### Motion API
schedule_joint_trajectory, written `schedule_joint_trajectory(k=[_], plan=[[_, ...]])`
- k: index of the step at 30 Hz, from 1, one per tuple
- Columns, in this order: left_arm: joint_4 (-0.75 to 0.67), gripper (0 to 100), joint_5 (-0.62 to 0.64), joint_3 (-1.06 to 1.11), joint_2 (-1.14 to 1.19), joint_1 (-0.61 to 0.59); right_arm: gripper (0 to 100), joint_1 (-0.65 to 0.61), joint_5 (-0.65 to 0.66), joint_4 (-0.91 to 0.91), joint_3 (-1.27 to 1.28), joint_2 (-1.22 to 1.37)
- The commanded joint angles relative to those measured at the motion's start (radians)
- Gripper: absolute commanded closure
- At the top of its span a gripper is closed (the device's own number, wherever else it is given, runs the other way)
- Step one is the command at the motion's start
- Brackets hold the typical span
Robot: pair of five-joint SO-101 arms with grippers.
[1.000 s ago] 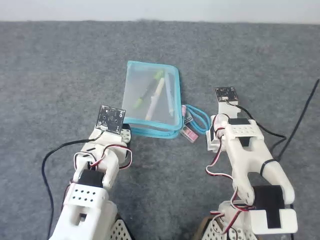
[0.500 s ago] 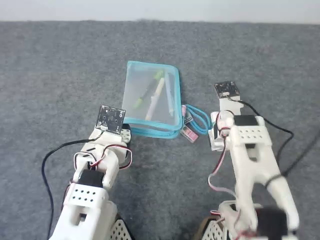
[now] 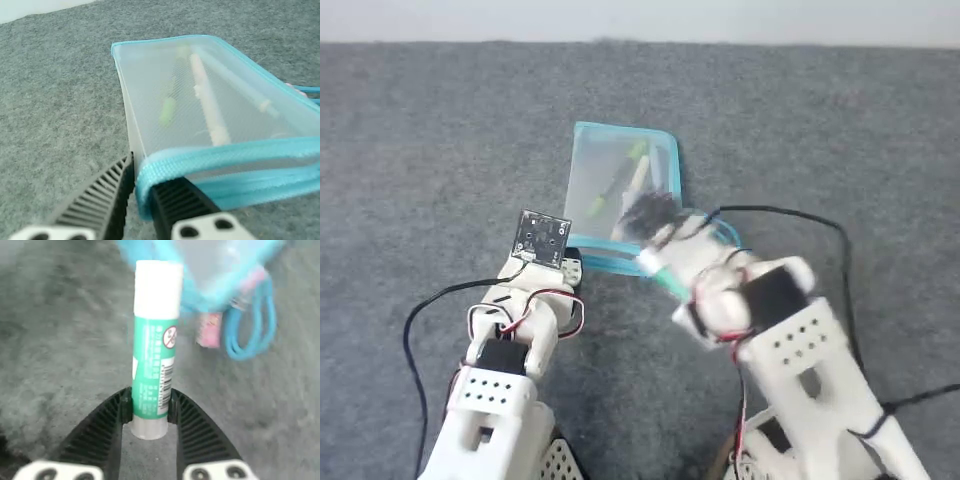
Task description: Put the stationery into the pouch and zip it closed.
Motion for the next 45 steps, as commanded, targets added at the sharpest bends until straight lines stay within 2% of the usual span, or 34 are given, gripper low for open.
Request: schedule_joint_trajectory(k=[1, 7, 11, 16, 21, 26, 32, 34, 39, 42, 45], plan=[[-0.029, 99, -0.002, -0.024, -0.009, 0.046, 99.2, -0.030, 0.017, -0.024, -0.060, 0.070], [-0.029, 99, -0.002, -0.025, -0.009, 0.106, 99.2, -0.028, 0.014, -0.074, -0.060, 0.217], [-0.028, 99, -0.003, -0.022, -0.009, 0.147, 99.2, 0.012, -0.077, -0.156, -0.072, 0.288], [-0.028, 99, -0.003, -0.021, -0.009, 0.181, 99.2, 0.116, -0.161, -0.173, -0.175, 0.404], [-0.026, 99, -0.060, -0.019, -0.009, 0.215, 99.2, 0.208, -0.232, -0.134, -0.348, 0.542], [-0.026, 99, -0.098, -0.004, -0.009, 0.273, 99.2, 0.275, -0.319, -0.015, -0.571, 0.694], [-0.026, 99, -0.100, -0.004, -0.009, 0.282, 98.7, 0.278, -0.368, 0.102, -0.842, 0.855], [-0.026, 99, -0.100, -0.004, -0.009, 0.279, 94.7, 0.252, -0.362, 0.157, -0.913, 0.894], [-0.028, 99, -0.100, -0.004, -0.009, 0.276, 76.7, 0.199, -0.342, 0.214, -0.991, 0.941], [-0.028, 99, -0.100, -0.004, -0.009, 0.275, 75.1, 0.197, -0.281, 0.220, -1.008, 0.937], [-0.029, 99, -0.098, -0.005, -0.009, 0.264, 75.6, 0.205, -0.273, 0.237, -1.022, 0.911]])
